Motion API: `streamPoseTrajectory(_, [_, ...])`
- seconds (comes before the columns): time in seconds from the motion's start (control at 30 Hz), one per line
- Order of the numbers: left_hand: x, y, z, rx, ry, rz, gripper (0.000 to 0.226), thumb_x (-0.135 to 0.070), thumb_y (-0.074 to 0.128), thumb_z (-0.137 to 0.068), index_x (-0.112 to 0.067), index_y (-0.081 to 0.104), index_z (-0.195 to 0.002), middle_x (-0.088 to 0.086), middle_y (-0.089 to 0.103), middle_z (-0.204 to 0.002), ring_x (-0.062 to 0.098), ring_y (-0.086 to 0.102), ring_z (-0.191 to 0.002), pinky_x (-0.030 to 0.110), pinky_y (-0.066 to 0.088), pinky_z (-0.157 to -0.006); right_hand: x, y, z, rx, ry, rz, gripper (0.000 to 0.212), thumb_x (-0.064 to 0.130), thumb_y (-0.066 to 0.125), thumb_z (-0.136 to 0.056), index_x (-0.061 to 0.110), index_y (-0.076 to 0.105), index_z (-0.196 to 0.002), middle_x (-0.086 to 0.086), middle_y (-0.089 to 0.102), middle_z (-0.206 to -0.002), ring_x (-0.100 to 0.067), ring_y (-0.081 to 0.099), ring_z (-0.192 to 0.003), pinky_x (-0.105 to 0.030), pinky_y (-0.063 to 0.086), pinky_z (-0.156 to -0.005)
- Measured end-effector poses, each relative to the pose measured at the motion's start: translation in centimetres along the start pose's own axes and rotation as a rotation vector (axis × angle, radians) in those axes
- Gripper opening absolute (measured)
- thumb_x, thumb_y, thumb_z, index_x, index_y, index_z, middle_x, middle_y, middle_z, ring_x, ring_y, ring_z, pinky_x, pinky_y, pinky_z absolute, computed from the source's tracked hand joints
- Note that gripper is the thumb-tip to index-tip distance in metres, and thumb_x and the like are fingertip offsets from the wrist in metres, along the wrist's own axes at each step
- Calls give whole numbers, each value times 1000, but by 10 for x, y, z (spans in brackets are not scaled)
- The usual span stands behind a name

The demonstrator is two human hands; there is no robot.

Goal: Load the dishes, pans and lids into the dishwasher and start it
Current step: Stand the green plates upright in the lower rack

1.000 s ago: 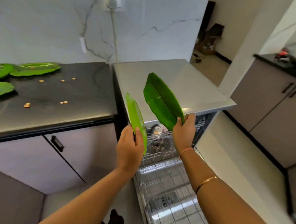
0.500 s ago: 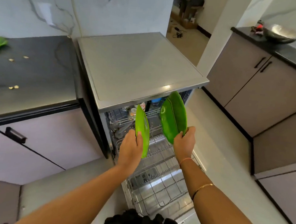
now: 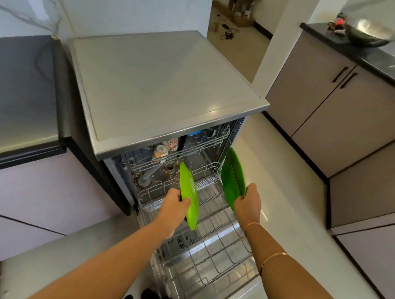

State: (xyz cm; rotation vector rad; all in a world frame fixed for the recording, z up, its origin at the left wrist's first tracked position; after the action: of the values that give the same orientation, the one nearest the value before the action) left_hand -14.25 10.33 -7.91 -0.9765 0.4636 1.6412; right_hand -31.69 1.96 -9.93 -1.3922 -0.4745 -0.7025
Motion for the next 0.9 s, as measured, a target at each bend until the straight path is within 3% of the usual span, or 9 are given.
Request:
streamPoseTrajectory(0.07, [5,19,-19,36,-81,62,12,-7,49,-94,-11,42,-86,16,54,-96,27,55,-85,53,52,-82,-20,9,-23,40,24,11,15,-5,44,-88,8,38,-87,-4,40,-74,-9,38,-62,-19,26,-49])
streamPoseTrajectory(0.2, [27,73,-74,-7,-151,159,12,-2,49,-93,-11,43,-88,20,56,-99,33,59,-89,46,55,-74,-77,40,-87,168,43,37,11,0,48,-89,9,42,-91,-9,52,-81,-18,52,-70,-19,36,-47])
streamPoseTrajectory(0.4, [65,164,-175,-121,-103,110,19,-5,56,-88,-18,44,-79,13,57,-89,32,60,-84,52,54,-79,-157,91,-175,255,-31,111,12,-5,50,-85,4,42,-90,-12,52,-76,-24,52,-66,-27,38,-52])
streamPoseTrajectory(0.47, [81,189,-207,-174,-47,51,24,-7,58,-86,-21,42,-75,8,56,-82,28,60,-76,39,56,-73,-179,107,-197,232,-76,129,12,-6,49,-84,3,44,-90,-11,50,-75,-24,50,-67,-28,35,-55])
streamPoseTrajectory(0.53, [89,202,-234,-227,23,-11,22,-8,59,-85,-18,42,-75,2,52,-73,16,52,-60,13,45,-50,-194,123,-217,208,-76,119,13,-7,47,-83,1,45,-92,-11,49,-75,-24,48,-66,-29,34,-55])
streamPoseTrajectory(0.67, [112,213,-282,-284,142,-70,31,-9,61,-83,-21,36,-69,-4,44,-67,17,44,-62,28,25,-49,-220,162,-249,145,-68,46,14,-8,44,-81,2,43,-90,-11,48,-75,-23,46,-66,-31,35,-57])
streamPoseTrajectory(0.73, [125,213,-301,-267,150,-31,33,-12,63,-79,-21,34,-67,-2,45,-68,21,47,-64,29,36,-56,-228,176,-264,115,-87,15,16,-9,43,-79,5,40,-86,-8,44,-71,-23,43,-68,-28,31,-59])
streamPoseTrajectory(0.8, [134,215,-316,-244,152,35,26,-23,61,-68,-22,35,-68,-1,50,-74,31,59,-76,43,53,-71,-237,187,-278,96,-114,-7,18,-10,42,-78,7,38,-84,-10,42,-72,-23,42,-70,-28,26,-55])
streamPoseTrajectory(0.9, [145,217,-332,-252,164,82,20,-27,54,-59,-23,37,-68,-2,51,-74,37,63,-84,56,53,-74,-244,199,-295,84,-180,-18,19,-10,42,-78,8,40,-84,-9,44,-75,-23,42,-73,-30,24,-54])
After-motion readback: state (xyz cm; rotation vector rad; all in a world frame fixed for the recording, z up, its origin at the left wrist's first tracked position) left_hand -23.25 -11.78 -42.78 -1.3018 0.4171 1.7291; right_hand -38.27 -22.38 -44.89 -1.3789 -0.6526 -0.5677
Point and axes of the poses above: each hand's wrist, its own z-axis away from the middle knuckle, its own y-axis out of the palm, x = y × z, the point moved 2 cm from there along -z, towards the middle knuckle
